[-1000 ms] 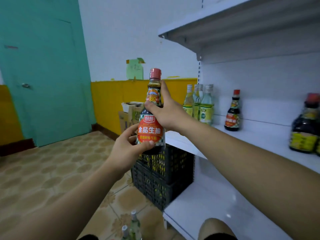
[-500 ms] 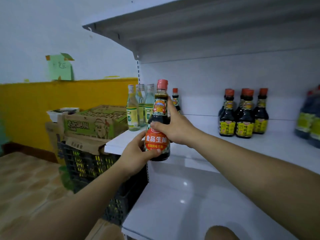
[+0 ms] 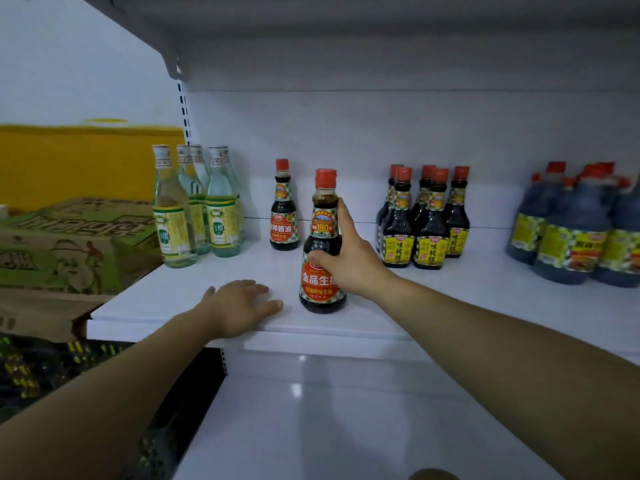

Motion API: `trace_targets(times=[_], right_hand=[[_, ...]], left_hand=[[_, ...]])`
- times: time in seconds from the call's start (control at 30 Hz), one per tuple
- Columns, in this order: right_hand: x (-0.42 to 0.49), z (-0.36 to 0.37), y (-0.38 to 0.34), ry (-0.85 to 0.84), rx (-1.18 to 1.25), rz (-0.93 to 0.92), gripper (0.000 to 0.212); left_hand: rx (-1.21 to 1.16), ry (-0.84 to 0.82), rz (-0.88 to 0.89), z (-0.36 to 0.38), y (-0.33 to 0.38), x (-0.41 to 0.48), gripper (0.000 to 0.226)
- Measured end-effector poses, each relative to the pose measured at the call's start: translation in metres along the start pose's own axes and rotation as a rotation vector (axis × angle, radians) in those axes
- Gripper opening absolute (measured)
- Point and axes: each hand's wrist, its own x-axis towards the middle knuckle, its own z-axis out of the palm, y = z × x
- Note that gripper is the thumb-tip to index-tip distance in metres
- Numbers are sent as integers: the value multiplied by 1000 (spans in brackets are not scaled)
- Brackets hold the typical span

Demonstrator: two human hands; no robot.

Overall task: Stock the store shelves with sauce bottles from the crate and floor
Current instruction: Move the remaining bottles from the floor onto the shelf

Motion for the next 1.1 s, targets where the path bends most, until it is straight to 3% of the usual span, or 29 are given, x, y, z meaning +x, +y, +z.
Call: trace_targets(times=[0.17,0.57,0.83,1.1], right_hand=[[42,12,13,15,54,17,85],[157,36,60,124,60,72,70],[187,41,81,148,54,57,70],[205,48,91,176,83,54,64]], left_hand=[[146,-68,-48,0,-4,30,83],[93,-53,-31,8,-13,42,80],[50,-59,-36,10,-15,44,92],[30,-59,-40,10,-15,43,80]])
